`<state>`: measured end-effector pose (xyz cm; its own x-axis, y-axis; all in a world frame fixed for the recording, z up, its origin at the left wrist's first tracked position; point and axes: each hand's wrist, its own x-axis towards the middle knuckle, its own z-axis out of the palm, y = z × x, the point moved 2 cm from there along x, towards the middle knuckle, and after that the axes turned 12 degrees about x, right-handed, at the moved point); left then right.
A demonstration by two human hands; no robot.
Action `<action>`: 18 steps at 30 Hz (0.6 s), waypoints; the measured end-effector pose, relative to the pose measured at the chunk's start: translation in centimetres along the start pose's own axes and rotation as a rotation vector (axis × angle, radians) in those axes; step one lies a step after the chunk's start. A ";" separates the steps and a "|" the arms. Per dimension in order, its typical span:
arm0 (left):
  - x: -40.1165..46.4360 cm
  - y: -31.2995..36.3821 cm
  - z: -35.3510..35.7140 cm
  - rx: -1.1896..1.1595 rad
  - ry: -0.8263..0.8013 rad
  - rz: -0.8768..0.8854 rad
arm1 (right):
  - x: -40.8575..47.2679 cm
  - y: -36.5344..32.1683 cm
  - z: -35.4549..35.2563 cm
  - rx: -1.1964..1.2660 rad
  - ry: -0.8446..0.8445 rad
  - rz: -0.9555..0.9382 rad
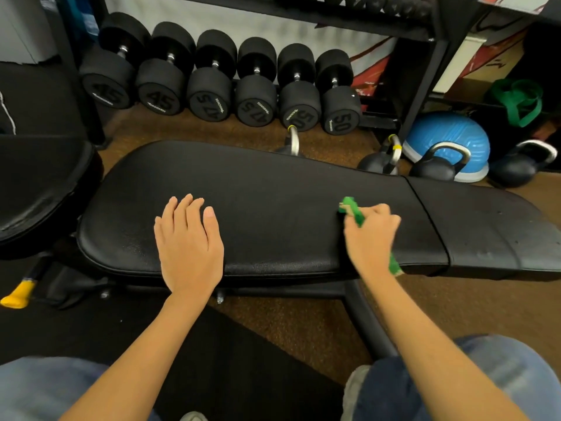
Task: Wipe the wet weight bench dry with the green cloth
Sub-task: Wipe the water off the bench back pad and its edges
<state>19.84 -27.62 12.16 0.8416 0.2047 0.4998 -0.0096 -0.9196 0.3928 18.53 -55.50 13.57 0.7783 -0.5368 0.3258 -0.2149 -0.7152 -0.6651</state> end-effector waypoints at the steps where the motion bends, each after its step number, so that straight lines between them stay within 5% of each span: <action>1: 0.0 0.0 0.0 -0.005 -0.003 -0.005 | -0.9 -1.7 1.3 0.024 -0.024 -0.047; 11: -0.1 -0.1 -0.9 -0.272 0.016 -0.089 | -9.2 -11.9 7.4 0.304 -0.316 -0.245; 16: -0.2 -0.6 -1.0 -0.384 0.026 -0.163 | -8.9 -12.3 4.7 0.417 -0.755 -0.158; 18: -0.2 -0.7 -1.0 -0.389 0.025 -0.174 | -7.4 -10.5 2.3 0.423 -0.785 -0.079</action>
<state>19.17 -26.71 12.53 0.8357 0.3577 0.4168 -0.0760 -0.6763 0.7327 16.37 -42.98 16.58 0.9945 0.0788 -0.0691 -0.0288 -0.4286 -0.9030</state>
